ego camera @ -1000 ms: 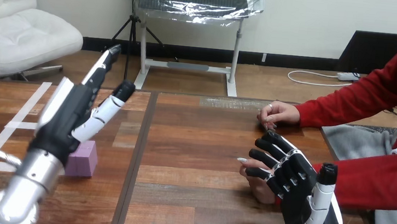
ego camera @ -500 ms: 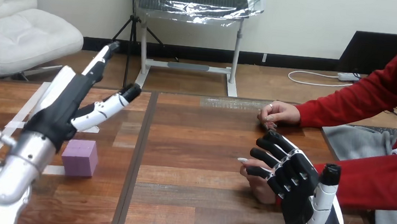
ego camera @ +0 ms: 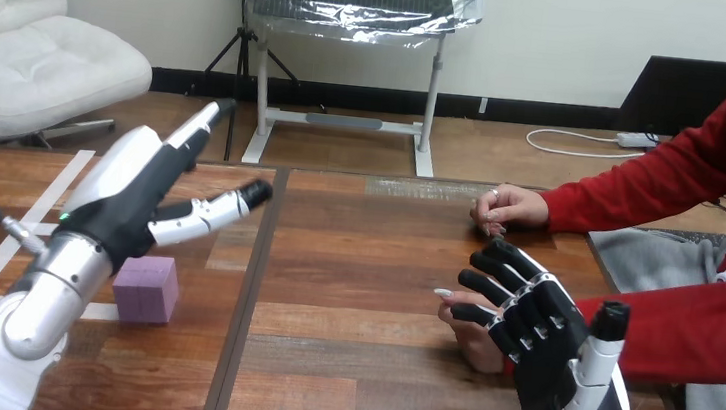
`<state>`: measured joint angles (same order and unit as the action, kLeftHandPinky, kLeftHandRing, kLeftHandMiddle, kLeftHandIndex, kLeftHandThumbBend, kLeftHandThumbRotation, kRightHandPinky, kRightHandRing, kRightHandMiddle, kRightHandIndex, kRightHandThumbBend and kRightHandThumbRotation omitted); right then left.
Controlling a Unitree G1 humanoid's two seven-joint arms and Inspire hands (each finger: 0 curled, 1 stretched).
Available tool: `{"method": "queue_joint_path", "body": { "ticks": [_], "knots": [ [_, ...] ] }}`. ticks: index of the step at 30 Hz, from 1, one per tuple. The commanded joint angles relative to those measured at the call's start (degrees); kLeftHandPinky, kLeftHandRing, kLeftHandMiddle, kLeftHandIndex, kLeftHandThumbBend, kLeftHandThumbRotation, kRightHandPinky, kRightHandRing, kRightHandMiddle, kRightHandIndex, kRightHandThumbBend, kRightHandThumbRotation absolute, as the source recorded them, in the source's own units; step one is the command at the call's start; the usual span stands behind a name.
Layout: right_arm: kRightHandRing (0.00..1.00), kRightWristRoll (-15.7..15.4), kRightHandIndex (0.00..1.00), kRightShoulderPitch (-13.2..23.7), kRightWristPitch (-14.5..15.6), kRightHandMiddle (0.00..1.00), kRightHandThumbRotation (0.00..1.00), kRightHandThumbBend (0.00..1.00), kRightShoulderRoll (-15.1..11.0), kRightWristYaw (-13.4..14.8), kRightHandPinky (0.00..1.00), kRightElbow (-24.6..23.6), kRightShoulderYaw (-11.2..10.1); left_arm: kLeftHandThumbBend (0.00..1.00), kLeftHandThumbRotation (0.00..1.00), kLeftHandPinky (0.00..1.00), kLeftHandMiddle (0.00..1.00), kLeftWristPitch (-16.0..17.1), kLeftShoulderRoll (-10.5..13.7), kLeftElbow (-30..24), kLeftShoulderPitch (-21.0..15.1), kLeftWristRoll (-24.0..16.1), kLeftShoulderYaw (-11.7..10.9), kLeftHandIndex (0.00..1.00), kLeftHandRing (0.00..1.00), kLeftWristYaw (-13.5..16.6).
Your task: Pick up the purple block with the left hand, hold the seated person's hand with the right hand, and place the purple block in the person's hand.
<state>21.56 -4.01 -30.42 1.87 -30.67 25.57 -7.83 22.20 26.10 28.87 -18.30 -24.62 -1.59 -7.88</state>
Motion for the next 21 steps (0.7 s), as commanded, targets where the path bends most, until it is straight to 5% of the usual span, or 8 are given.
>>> {"method": "queue_joint_path", "body": {
  "ticks": [1,8,21],
  "knots": [
    [0.76,2.25,0.76,2.19,0.44,0.78,0.99,1.00,0.17,-1.14,0.63,-2.02,-0.53,0.63,0.73,0.81,0.97,-0.53,1.85,2.93,-5.86,-1.02,1.77,0.97,0.94,1.48],
    [0.76,5.95,0.76,1.86,2.95,0.78,0.97,1.00,0.54,-3.35,0.61,-3.48,-0.59,0.56,0.65,0.81,0.99,-2.81,2.07,6.22,-8.22,-1.62,3.34,0.99,0.95,1.08],
    [0.75,6.87,0.76,1.18,3.80,0.78,0.97,1.00,0.97,-3.31,0.59,-5.31,-0.23,0.52,0.61,0.81,0.98,-3.09,2.57,12.64,-11.60,-4.42,6.81,0.98,0.95,2.91]
  ]
}}
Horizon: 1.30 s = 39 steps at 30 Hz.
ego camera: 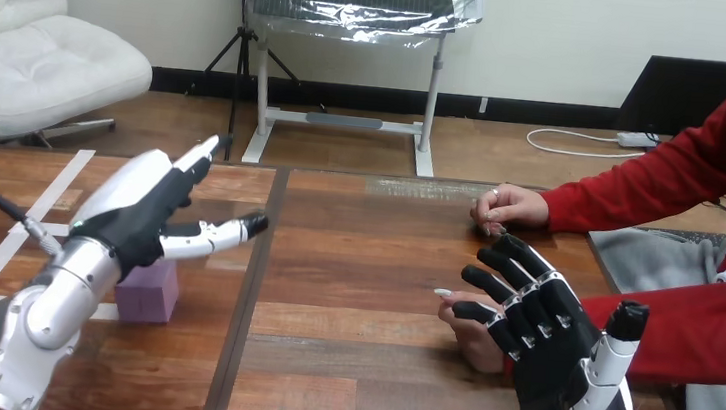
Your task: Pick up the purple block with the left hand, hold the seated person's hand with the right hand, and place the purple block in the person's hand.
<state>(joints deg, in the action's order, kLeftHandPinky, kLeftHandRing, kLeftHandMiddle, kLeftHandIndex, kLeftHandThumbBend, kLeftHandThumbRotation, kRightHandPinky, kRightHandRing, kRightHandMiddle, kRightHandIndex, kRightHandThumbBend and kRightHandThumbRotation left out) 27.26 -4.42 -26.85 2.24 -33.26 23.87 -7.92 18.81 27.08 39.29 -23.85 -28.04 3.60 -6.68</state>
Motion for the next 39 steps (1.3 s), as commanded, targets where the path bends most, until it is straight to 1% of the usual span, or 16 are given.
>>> {"method": "queue_joint_path", "body": {
  "ticks": [1,4,8,11,18,22,24,26,29,32,36,39],
  "knots": [
    [0.75,1.19,0.76,1.55,0.32,0.78,0.97,1.00,0.63,-0.70,0.59,-3.73,-0.12,0.51,0.61,0.81,0.98,0.22,1.62,2.49,-6.22,-1.07,1.81,0.98,0.95,1.78],
    [0.75,1.69,0.76,1.28,1.16,0.78,0.96,1.00,0.79,-0.71,0.59,-4.51,-0.09,0.50,0.59,0.82,0.98,-0.60,1.41,3.88,-6.93,-1.23,2.15,0.97,0.96,1.93],
    [0.75,3.85,0.76,1.00,2.58,0.78,0.95,1.00,1.11,-1.98,0.59,-5.57,-0.20,0.49,0.58,0.83,0.98,-2.31,0.97,5.66,-7.82,-1.13,2.44,0.97,0.96,2.00],
    [0.75,4.51,0.76,0.72,3.05,0.78,0.95,1.00,1.18,-2.20,0.59,-6.32,-0.15,0.47,0.57,0.83,0.99,-3.25,0.80,6.53,-8.26,-0.99,2.78,0.97,0.96,2.14],
    [0.75,5.26,0.76,-0.14,3.96,0.78,0.95,1.00,1.29,-2.00,0.59,-8.31,0.03,0.45,0.54,0.81,0.98,-5.32,0.62,8.17,-9.08,-1.90,4.04,0.97,0.95,3.18],
    [0.75,5.58,0.76,-0.49,4.36,0.78,0.95,1.00,1.31,-1.97,0.59,-9.13,0.08,0.45,0.53,0.81,0.98,-6.26,0.45,9.36,-9.53,-2.09,4.56,0.96,0.95,4.05],
    [0.75,5.72,0.76,-0.74,4.73,0.78,0.95,1.00,1.37,-1.81,0.59,-9.74,0.10,0.46,0.53,0.81,0.97,-7.88,0.29,9.68,-9.77,-2.50,4.97,0.96,0.95,4.43],
    [0.74,5.87,0.76,-0.95,5.05,0.78,0.94,1.00,1.42,-1.70,0.59,-10.23,0.11,0.48,0.53,0.81,0.97,-8.84,0.31,9.93,-9.95,-2.91,5.48,0.96,0.95,4.83],
    [0.74,6.09,0.76,-1.20,5.46,0.77,0.93,1.00,1.38,-1.74,0.59,-10.76,0.09,0.49,0.52,0.82,0.97,-9.37,0.49,10.50,-10.16,-3.44,6.30,0.95,0.95,5.57],
    [0.74,6.17,0.76,-1.41,5.72,0.78,0.93,1.00,1.26,-1.83,0.59,-11.15,0.05,0.49,0.51,0.87,0.97,-9.59,0.65,11.32,-10.40,-3.87,6.83,0.95,0.96,6.30],
    [0.74,6.12,0.76,-1.76,5.89,0.78,0.92,1.00,1.24,-1.66,0.59,-11.79,0.09,0.50,0.48,0.93,0.96,-9.96,0.83,12.29,-10.69,-4.09,7.21,0.95,0.96,6.98],
    [0.74,6.23,0.76,-1.98,6.02,0.78,0.92,1.00,1.28,-1.66,0.59,-12.25,0.11,0.50,0.48,0.95,0.96,-10.29,0.99,13.01,-10.91,-4.03,7.39,0.95,0.96,7.29]
  ]
}}
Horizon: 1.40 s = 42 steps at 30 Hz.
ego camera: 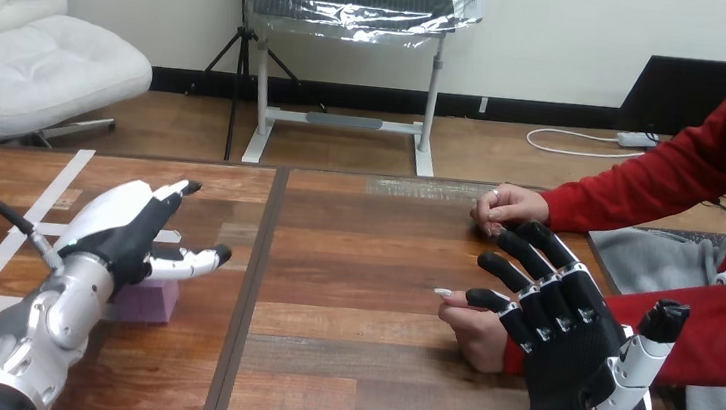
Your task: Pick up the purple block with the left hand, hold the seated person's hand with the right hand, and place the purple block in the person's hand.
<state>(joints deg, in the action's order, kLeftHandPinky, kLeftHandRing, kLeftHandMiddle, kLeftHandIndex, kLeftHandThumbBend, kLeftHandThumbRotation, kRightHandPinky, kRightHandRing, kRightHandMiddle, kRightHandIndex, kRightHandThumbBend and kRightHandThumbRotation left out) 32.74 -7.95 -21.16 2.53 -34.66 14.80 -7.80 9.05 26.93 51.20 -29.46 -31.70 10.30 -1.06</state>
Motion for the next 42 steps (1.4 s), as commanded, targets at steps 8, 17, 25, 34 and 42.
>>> {"method": "queue_joint_path", "body": {
  "ticks": [8,17,25,34,42],
  "knots": [
    [0.75,1.08,0.76,1.19,0.55,0.78,0.93,1.00,1.18,-0.23,0.59,-3.88,-0.10,0.52,0.53,0.94,0.97,-1.79,1.58,2.21,-5.72,-0.11,1.01,0.95,0.97,1.05],
    [0.74,1.33,0.76,0.82,0.86,0.77,0.91,1.00,1.33,-0.05,0.59,-4.39,-0.01,0.55,0.61,0.95,0.98,-2.08,2.69,2.40,-5.85,-0.80,2.23,0.96,0.98,-1.15],
    [0.74,0.69,0.76,0.41,0.80,0.77,0.92,1.00,1.28,0.44,0.59,-5.04,0.29,0.58,0.56,0.97,0.97,-3.55,3.29,1.40,-5.87,0.21,2.38,0.96,0.97,-4.99],
    [0.74,0.22,0.76,0.32,0.40,0.78,0.93,1.00,1.14,0.38,0.59,-5.18,0.40,0.59,0.44,1.00,0.98,-7.45,3.75,-1.95,-5.44,1.90,1.67,0.97,0.98,-10.86],
    [0.75,-0.95,0.76,0.35,-0.30,0.78,0.94,1.00,1.22,0.92,0.59,-5.18,0.40,0.59,0.36,1.00,0.97,-9.55,4.26,-4.40,-4.93,2.87,1.39,0.96,0.97,-13.64]
  ]
}}
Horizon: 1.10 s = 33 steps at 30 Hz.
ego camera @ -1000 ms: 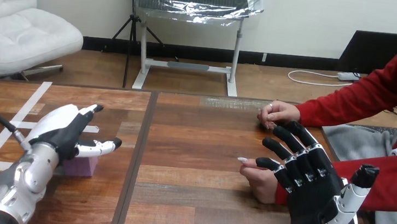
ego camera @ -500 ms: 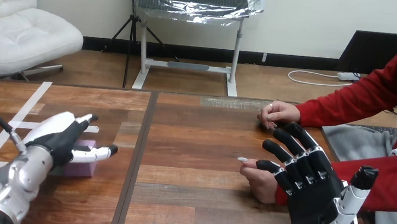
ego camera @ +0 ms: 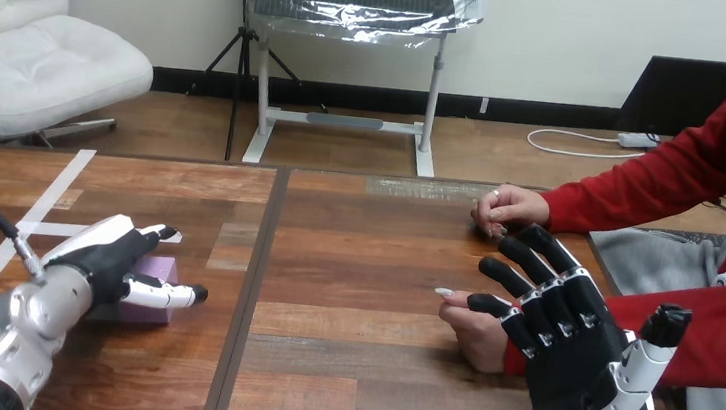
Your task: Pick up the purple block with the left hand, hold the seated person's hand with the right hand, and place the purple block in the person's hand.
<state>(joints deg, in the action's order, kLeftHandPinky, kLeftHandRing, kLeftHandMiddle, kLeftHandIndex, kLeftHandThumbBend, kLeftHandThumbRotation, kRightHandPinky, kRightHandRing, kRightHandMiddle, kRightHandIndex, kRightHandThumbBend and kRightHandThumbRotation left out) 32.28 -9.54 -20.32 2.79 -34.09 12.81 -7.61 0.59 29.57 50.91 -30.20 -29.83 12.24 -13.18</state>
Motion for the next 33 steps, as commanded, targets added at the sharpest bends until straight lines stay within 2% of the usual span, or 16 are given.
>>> {"method": "queue_joint_path", "body": {
  "ticks": [1,10,17,24,28,33],
  "knots": [
    [0.75,-0.54,0.76,1.94,-1.12,0.78,0.94,1.00,0.98,0.40,0.59,-3.21,0.19,0.58,0.32,1.00,0.97,-1.39,1.64,-4.43,-4.12,1.16,-0.58,0.95,0.97,-1.77],
    [0.75,-0.59,0.77,1.86,-0.91,0.78,0.93,1.00,1.03,0.36,0.59,-3.50,0.25,0.56,0.16,1.00,0.95,-4.88,1.80,-7.07,-4.03,1.81,-0.72,0.92,0.97,-5.17],
    [0.75,-0.89,0.77,1.77,-0.89,0.78,0.93,1.00,1.05,0.70,0.59,-3.76,0.34,0.57,0.09,0.99,0.94,-8.55,1.83,-9.08,-3.98,1.94,-0.72,0.91,0.96,-6.64],
    [0.75,-0.90,0.77,1.73,-0.87,0.78,0.93,1.00,1.10,0.67,0.59,-3.77,0.38,0.60,0.02,0.89,0.93,-12.30,2.06,-11.84,-3.91,0.67,0.19,0.90,0.93,-7.71],
    [0.75,-0.90,0.77,1.68,-0.88,0.78,0.93,1.00,1.12,0.60,0.59,-3.77,0.42,0.65,0.01,0.78,0.91,-13.26,2.02,-11.77,-4.15,-0.16,0.75,0.88,0.90,-7.41],
    [0.75,-1.07,0.77,1.61,-1.03,0.78,0.93,1.00,1.22,0.68,0.59,-3.77,0.50,0.69,0.00,0.69,0.89,-14.51,1.93,-12.94,-3.90,-1.05,1.13,0.86,0.86,-7.23]
  ]
}}
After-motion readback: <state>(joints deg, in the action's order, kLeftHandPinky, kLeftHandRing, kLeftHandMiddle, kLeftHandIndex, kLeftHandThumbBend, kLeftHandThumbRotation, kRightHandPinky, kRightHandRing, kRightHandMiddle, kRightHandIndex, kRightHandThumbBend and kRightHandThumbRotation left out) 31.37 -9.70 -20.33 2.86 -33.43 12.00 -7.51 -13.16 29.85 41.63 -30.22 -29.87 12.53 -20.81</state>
